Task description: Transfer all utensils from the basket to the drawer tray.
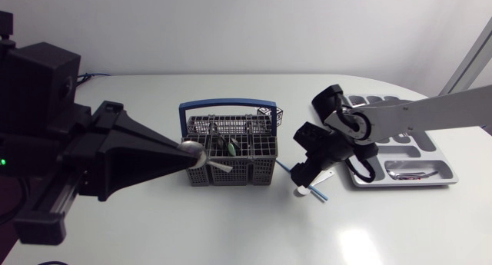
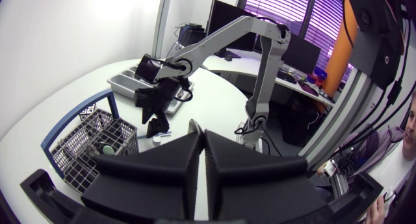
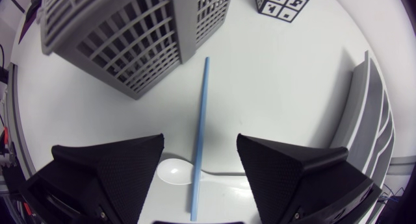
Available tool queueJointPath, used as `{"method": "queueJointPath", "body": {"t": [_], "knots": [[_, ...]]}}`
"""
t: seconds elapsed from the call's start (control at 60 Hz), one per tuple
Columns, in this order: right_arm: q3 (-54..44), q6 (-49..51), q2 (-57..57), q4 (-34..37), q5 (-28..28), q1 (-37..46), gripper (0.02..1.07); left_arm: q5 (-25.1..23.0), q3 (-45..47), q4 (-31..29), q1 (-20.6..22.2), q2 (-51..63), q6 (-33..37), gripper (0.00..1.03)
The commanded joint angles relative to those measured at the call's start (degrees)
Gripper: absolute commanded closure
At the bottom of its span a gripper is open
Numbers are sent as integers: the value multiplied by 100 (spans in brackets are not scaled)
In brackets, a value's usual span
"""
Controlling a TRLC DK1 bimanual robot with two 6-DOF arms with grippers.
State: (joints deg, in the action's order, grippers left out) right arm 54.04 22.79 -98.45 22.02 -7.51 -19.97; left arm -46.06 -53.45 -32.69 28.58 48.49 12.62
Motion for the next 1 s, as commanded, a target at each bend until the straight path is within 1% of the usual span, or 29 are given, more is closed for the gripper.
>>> {"method": "queueJointPath", "body": {"t": [0.0,0.133,0.233,0.267,0.333,0.35,0.383,0.417,0.433,0.45,0.467,0.6,0.783,0.867,0.983], "knots": [[80,94,-297,-40,83,-113,41,-69,204,-62,51,-173,179,100],[177,121,-543,-14,127,-148,58,-69,265,-177,51,-349,249,100],[212,121,-640,22,179,-148,64,-69,274,-273,51,-472,285,100],[221,121,-666,39,188,-148,68,-69,265,-291,51,-516,285,100],[256,121,-728,136,197,-139,78,-69,247,-344,60,-560,285,100],[274,121,-737,180,197,-139,82,-69,239,-361,60,-569,285,100],[282,121,-763,215,197,-139,85,-69,230,-379,60,-586,285,100],[300,121,-789,250,206,-139,92,-69,221,-405,69,-604,285,100],[300,121,-798,259,197,-139,94,-69,221,-405,69,-604,285,100],[326,112,-816,320,197,-130,100,-69,221,-414,69,-630,285,100],[326,112,-816,329,197,-122,101,-69,221,-414,78,-639,285,100],[265,77,-526,399,171,-78,101,-69,212,-475,69,-744,285,100],[265,-11,213,646,-111,204,101,-69,230,-555,122,-885,285,100],[326,-169,538,663,-251,643,101,-69,247,-590,166,-999,302,100],[520,-407,591,654,-339,1399,101,-69,300,-678,297,-1078,390,100]]}}
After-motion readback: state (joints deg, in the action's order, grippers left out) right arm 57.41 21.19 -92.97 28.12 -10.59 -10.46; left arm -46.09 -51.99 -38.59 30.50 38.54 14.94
